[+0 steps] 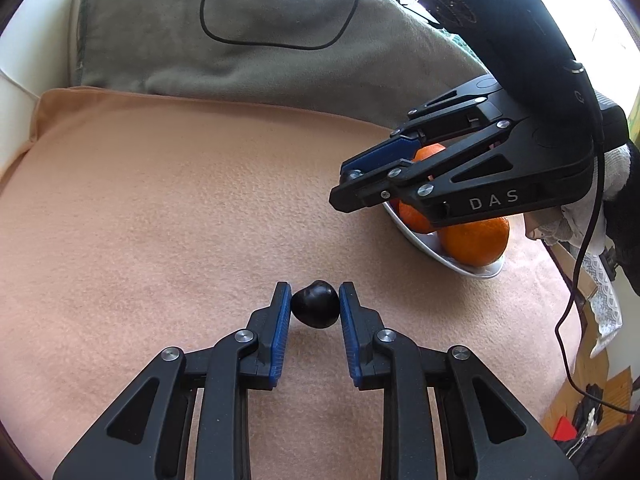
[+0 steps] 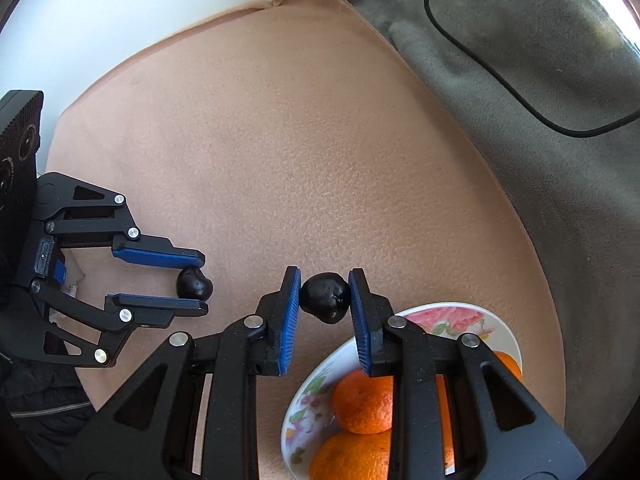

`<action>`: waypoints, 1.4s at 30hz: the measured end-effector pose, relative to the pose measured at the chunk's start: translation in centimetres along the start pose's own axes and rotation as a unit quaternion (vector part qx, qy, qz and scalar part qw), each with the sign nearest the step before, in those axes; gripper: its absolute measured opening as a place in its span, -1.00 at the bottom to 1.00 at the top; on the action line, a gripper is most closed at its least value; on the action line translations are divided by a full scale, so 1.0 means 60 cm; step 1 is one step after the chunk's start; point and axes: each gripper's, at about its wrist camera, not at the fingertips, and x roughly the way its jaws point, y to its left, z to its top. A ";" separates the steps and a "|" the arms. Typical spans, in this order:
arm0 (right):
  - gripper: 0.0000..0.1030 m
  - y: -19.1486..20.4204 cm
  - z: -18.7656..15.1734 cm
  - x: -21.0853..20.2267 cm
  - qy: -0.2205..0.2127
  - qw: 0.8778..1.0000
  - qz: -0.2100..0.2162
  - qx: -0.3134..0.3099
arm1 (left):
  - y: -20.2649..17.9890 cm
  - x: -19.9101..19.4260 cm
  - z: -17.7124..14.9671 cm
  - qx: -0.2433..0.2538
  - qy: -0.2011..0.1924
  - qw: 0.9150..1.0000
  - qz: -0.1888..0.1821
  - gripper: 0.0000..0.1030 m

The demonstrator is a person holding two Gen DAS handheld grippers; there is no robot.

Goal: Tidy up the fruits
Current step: 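Carry the dark plum over the white plate with the right tool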

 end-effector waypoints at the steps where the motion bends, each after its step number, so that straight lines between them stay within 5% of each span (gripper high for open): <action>1: -0.50 -0.001 -0.004 -0.008 -0.008 1.000 0.000 0.005 | 0.000 -0.003 0.000 -0.001 -0.002 1.000 0.001 -0.56; 19: -0.50 -0.007 -0.116 -0.123 -0.117 0.988 -0.035 0.094 | -0.060 -0.051 0.005 0.017 -0.038 0.999 -0.009 -0.56; 32: -0.50 -0.056 -0.262 -0.155 -0.185 0.954 -0.048 0.232 | -0.091 -0.032 0.030 0.028 -0.037 0.999 -0.028 -0.56; 42: -0.50 -0.084 -0.313 -0.159 -0.218 0.931 -0.051 0.290 | -0.119 -0.021 0.057 0.044 -0.044 0.997 -0.036 -0.56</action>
